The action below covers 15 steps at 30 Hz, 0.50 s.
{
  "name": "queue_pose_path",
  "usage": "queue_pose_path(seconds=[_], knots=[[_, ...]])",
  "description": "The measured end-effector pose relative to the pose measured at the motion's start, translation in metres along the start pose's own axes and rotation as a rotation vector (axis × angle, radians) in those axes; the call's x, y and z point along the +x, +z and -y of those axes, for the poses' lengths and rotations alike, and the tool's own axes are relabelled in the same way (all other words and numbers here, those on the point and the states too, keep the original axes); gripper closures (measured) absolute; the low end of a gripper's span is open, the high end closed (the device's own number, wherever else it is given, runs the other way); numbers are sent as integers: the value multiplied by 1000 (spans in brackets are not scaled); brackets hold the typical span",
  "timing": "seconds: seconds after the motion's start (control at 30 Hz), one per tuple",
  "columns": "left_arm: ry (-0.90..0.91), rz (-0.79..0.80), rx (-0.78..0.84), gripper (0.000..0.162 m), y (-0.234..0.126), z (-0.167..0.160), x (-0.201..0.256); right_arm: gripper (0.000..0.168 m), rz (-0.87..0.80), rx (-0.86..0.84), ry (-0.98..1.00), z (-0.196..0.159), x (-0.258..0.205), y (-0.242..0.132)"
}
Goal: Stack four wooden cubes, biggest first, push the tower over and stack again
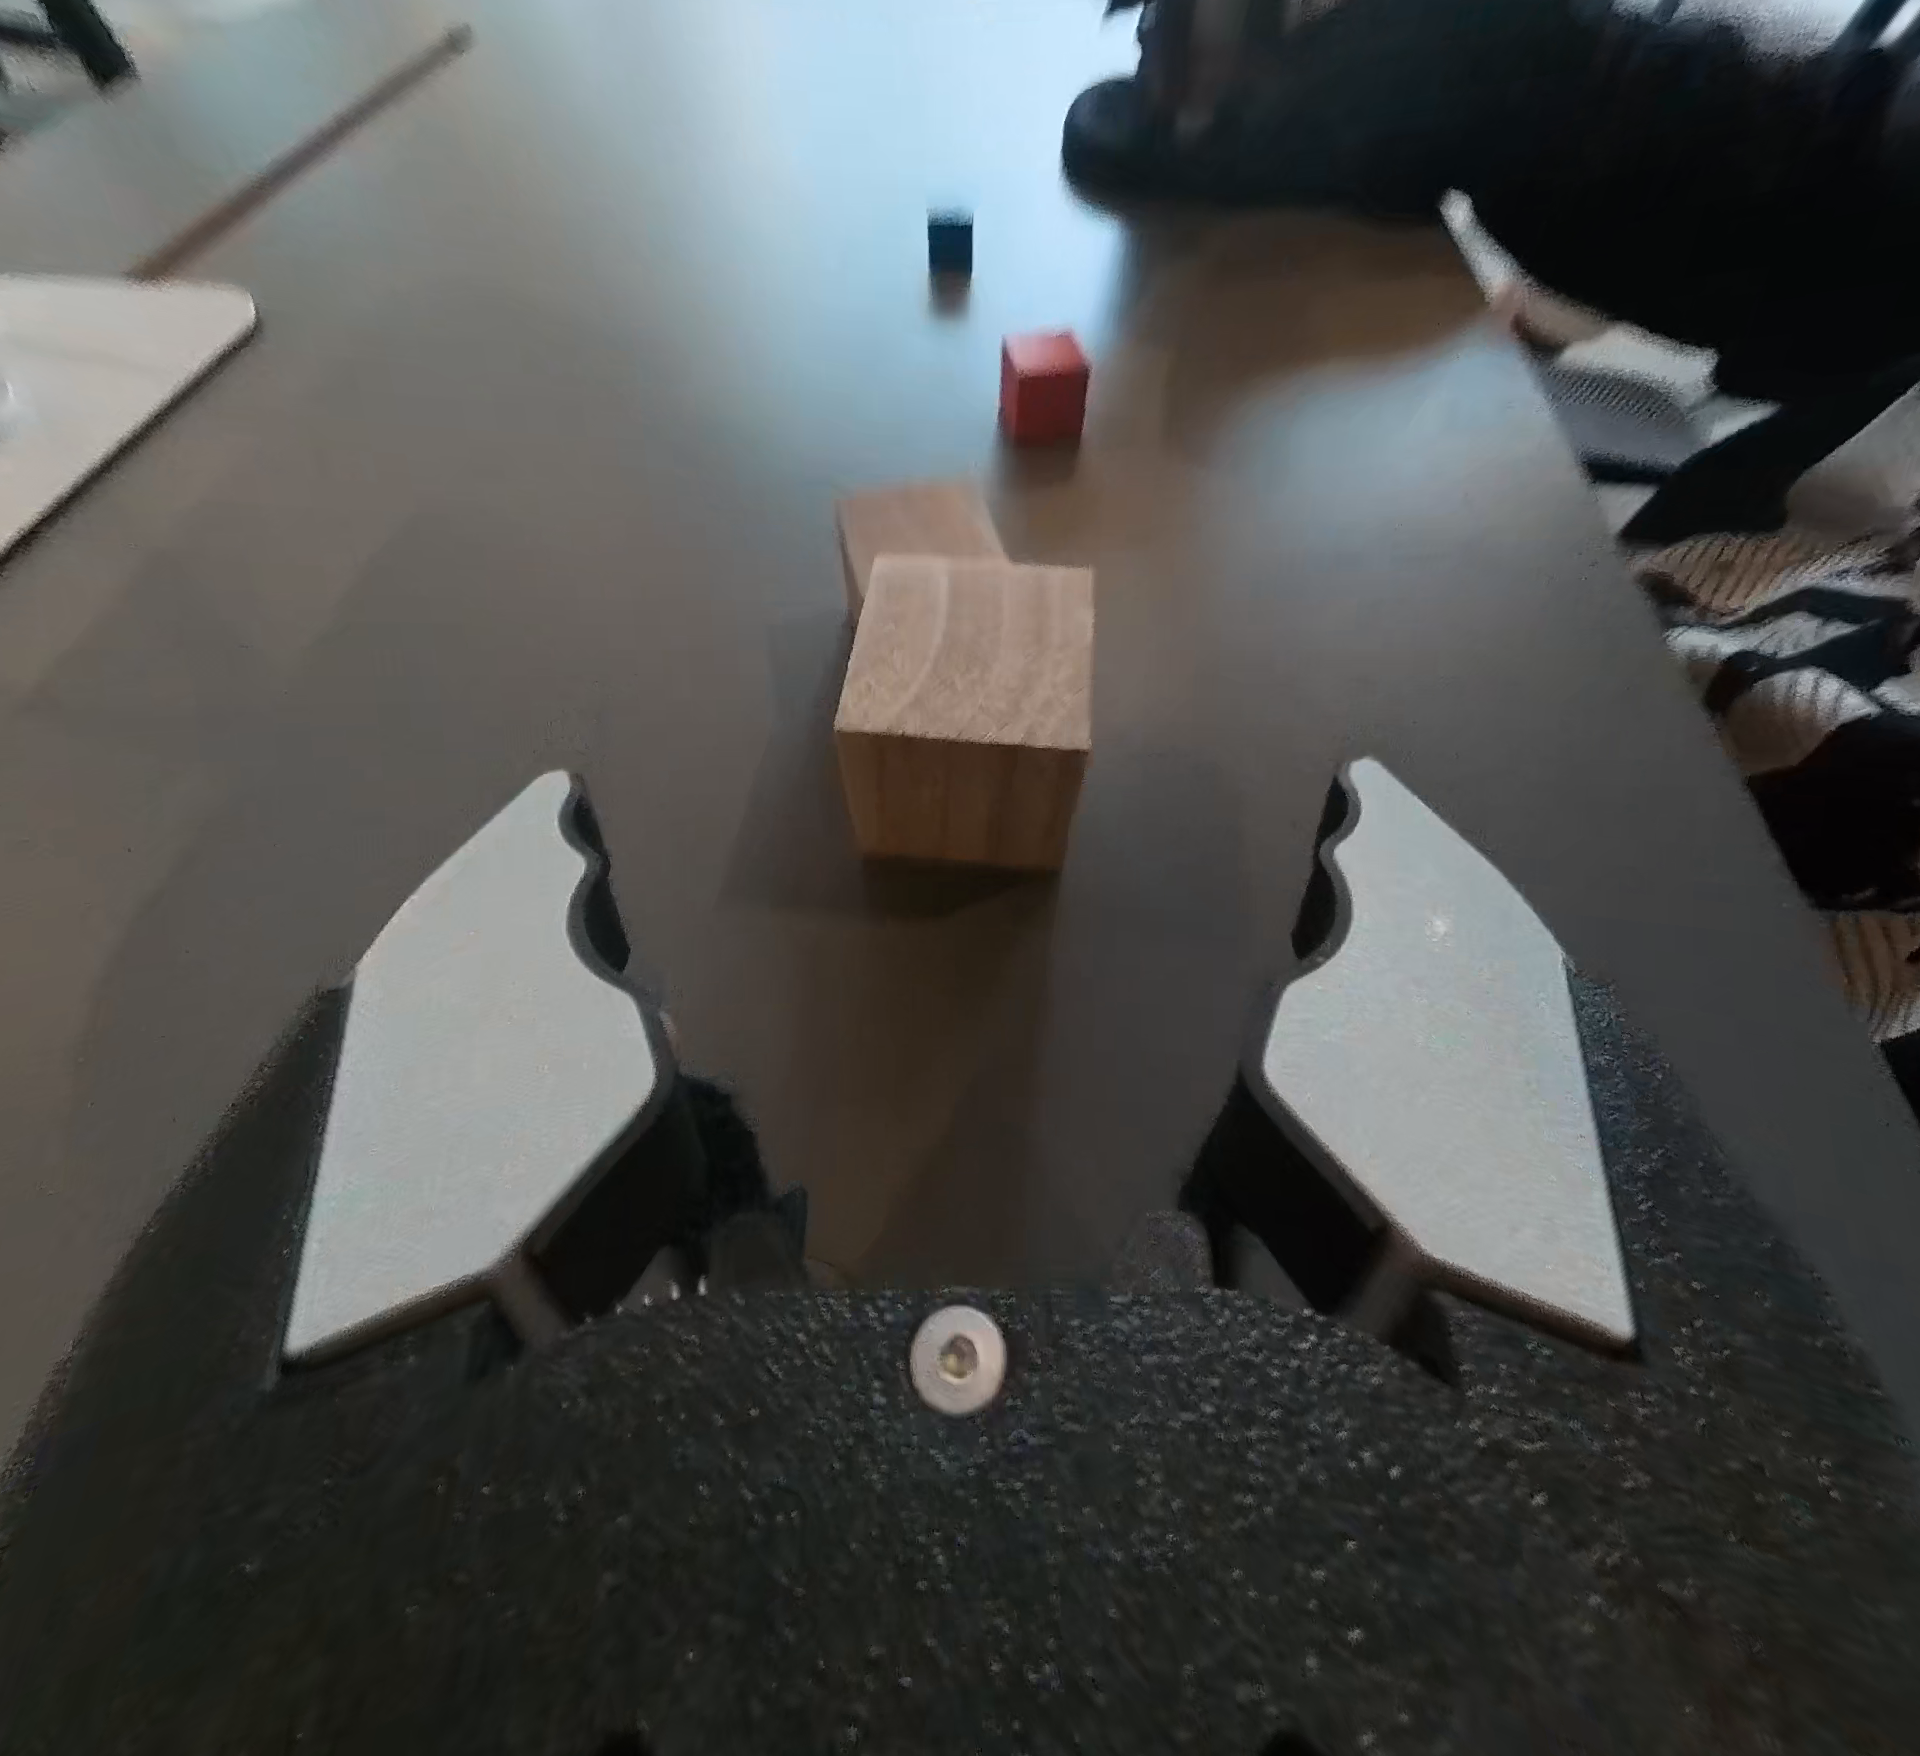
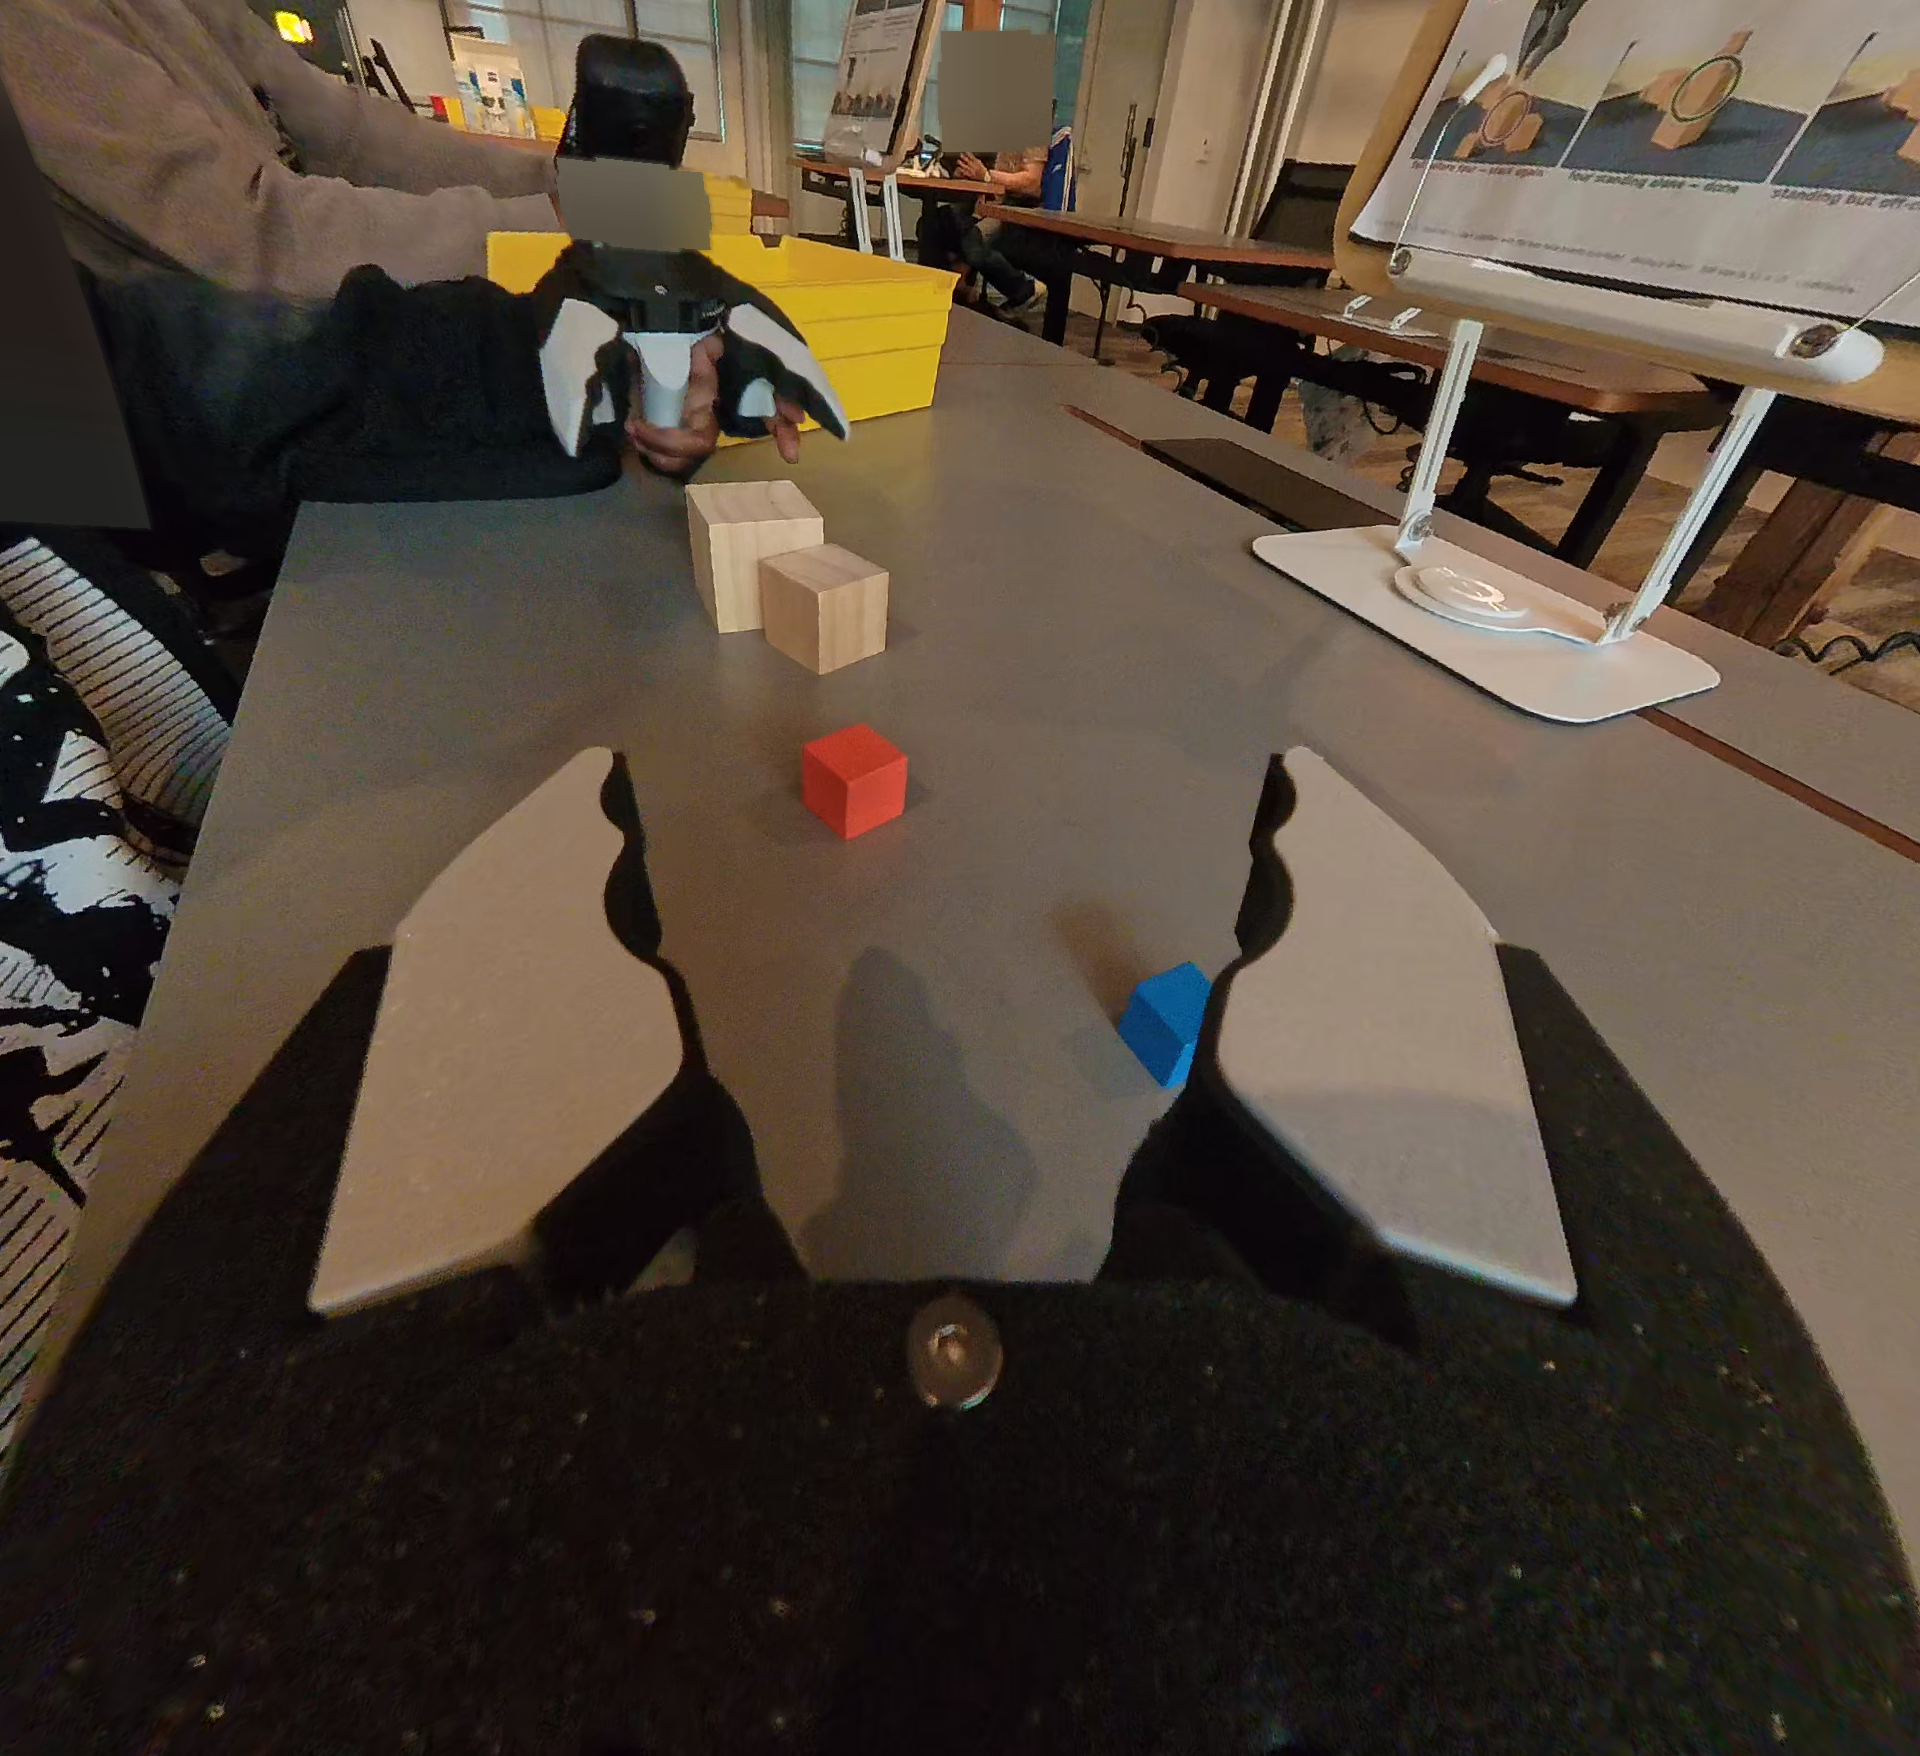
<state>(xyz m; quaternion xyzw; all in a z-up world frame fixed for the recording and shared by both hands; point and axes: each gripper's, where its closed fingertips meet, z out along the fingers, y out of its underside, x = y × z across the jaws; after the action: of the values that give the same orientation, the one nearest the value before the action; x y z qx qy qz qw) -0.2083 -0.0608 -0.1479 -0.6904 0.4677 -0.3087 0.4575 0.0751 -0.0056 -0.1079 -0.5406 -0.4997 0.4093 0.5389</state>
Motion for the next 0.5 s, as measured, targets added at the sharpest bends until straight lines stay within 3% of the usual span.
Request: queue_pose_path(seconds=[0.17,0.5], knots=[[-28,27,-257,35,2,-8,-4,58,-5,14,7,2,1,-1],[45,-44,-683,57,26,-31,5,59,-4,19,-1,2,0,-2]])
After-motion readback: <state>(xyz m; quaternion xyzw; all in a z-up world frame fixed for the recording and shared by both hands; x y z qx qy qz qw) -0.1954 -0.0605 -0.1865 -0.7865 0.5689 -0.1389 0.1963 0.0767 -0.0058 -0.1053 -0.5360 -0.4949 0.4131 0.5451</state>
